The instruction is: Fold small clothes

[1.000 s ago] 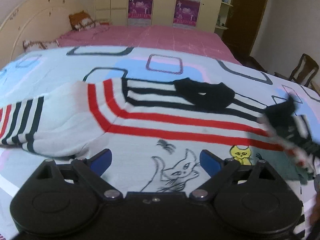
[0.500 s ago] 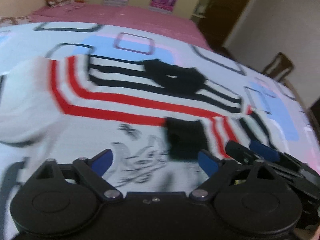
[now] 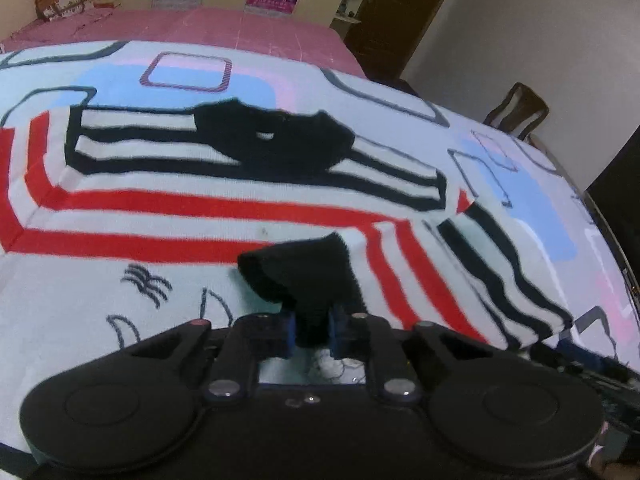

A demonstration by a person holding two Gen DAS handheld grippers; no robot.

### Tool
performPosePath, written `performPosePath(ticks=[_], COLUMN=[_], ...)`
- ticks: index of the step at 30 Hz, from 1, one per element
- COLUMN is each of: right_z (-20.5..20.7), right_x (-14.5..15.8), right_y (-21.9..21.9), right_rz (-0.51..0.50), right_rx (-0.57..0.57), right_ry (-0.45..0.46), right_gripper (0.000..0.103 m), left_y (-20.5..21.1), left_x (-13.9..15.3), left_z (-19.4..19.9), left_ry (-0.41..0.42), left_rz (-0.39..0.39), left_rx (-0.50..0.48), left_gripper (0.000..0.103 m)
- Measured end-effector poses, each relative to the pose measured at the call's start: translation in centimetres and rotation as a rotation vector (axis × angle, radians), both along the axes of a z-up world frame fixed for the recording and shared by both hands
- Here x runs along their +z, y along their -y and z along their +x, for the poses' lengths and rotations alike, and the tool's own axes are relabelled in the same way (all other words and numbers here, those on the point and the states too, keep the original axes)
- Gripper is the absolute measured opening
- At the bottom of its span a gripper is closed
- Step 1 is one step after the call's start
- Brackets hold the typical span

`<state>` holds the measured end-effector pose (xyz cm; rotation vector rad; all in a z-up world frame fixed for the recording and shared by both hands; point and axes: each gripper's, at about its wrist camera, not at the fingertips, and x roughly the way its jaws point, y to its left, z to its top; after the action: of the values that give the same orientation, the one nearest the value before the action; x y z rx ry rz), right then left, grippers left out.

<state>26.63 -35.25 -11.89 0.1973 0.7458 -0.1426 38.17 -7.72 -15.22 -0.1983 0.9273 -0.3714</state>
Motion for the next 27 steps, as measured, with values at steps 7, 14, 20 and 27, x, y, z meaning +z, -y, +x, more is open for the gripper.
performPosePath(ticks=[7, 14, 20, 27], right_z=[1.8, 3.2, 2.5, 2.1], right_x=[-1.1, -2.1, -1.5, 1.5], right_y=[-0.7, -0.5, 0.0, 1.4], right_rz=[-0.016, 0.011, 0.022, 0.025], right_rx=[0.039, 0.017, 0.031, 0.033], right_ry=[-0.007, -0.024, -0.053, 0.042], right_gripper=[0.039, 0.017, 0.017, 0.055], left_y=[-3.4, -6.7, -6.5, -7.0], left_x=[5.3, 1.7, 0.0, 3.7], left_z=[0.0, 0.3, 0.1, -1.3], left_ry=[0.133, 0.064, 0.030, 0.179], left_rz=[-0.063, 0.044, 0.104, 0.108], left_rx=[0.075, 0.160, 0.172, 0.240], left_gripper=[0.012, 0.012, 0.022, 0.050])
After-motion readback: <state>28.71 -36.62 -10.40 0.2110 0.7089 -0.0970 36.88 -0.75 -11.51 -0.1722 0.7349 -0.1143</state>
